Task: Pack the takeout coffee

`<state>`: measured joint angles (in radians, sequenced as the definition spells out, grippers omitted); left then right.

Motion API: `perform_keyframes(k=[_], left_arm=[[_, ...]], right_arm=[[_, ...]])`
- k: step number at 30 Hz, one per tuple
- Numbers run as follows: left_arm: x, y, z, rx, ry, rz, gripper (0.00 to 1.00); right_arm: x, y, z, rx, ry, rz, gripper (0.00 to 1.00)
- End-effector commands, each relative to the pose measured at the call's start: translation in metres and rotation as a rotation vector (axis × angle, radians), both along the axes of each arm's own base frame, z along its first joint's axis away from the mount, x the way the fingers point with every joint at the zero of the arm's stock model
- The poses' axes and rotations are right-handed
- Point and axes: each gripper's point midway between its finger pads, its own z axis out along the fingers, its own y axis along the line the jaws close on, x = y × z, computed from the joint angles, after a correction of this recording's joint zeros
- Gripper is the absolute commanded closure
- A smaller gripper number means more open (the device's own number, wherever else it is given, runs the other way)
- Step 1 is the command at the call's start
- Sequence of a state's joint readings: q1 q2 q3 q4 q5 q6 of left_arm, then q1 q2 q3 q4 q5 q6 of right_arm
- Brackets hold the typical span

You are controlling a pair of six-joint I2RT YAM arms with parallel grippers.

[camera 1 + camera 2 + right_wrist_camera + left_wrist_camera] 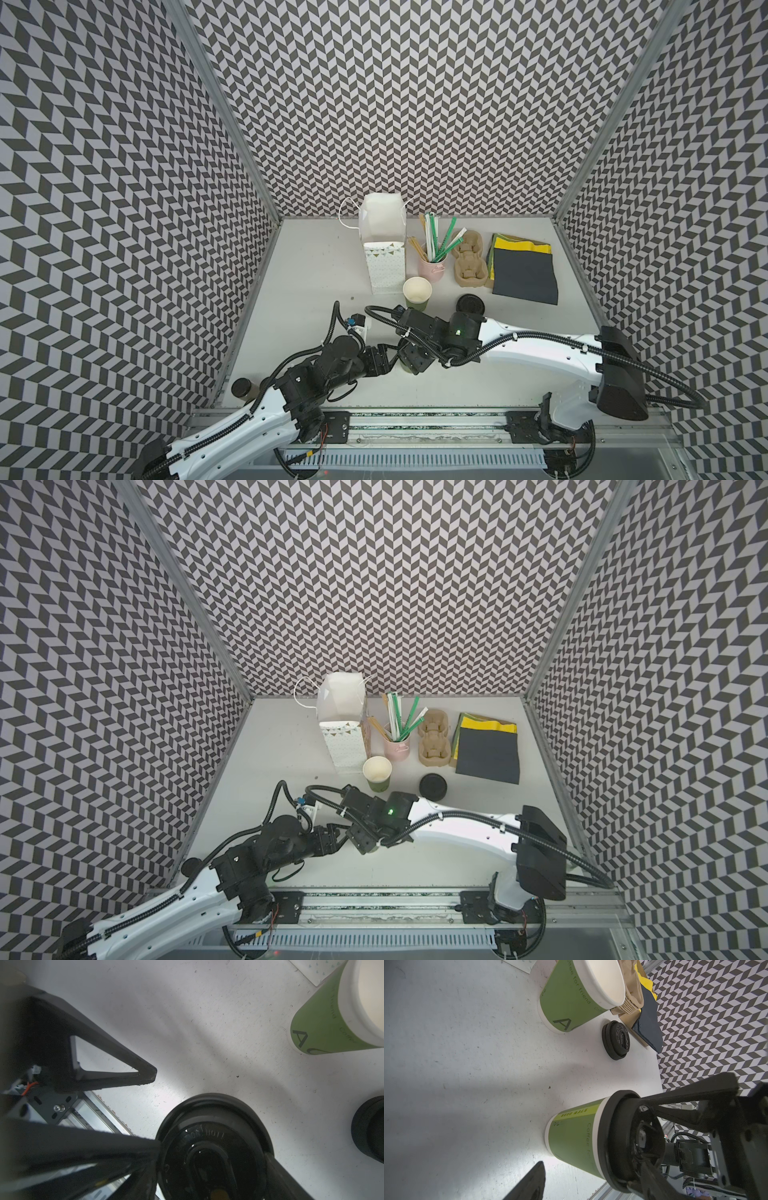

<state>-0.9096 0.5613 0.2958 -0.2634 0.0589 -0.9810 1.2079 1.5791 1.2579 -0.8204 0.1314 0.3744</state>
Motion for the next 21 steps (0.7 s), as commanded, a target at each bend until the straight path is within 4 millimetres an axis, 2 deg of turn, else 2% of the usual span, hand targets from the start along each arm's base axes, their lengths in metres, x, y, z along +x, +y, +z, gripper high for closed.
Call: perform_keyframes(k=[1, 13, 19, 21], left_arm=[[0.001, -0.002, 0.009, -0.009, -0.016, -0.006, 0.27], [0.003, -0.003, 0.015, -0.005, -0.020, -0.003, 0.27], [0.002, -0.003, 0.016, -0.007, -0.019, -0.009, 0.27], [0.002, -0.003, 0.018, -0.010, -0.021, -0.007, 0.27]], right_arm=[[-0.005, 0.000, -0.001, -0.024, 0.023, 0.013, 0.24], [0.006, 0.014, 0.029, 0.064, -0.025, 0.019, 0.21], [0.007, 0.011, 0.021, 0.036, -0.015, 0.019, 0.21], [0.011, 0.009, 0.027, 0.050, -0.030, 0.004, 0.21]])
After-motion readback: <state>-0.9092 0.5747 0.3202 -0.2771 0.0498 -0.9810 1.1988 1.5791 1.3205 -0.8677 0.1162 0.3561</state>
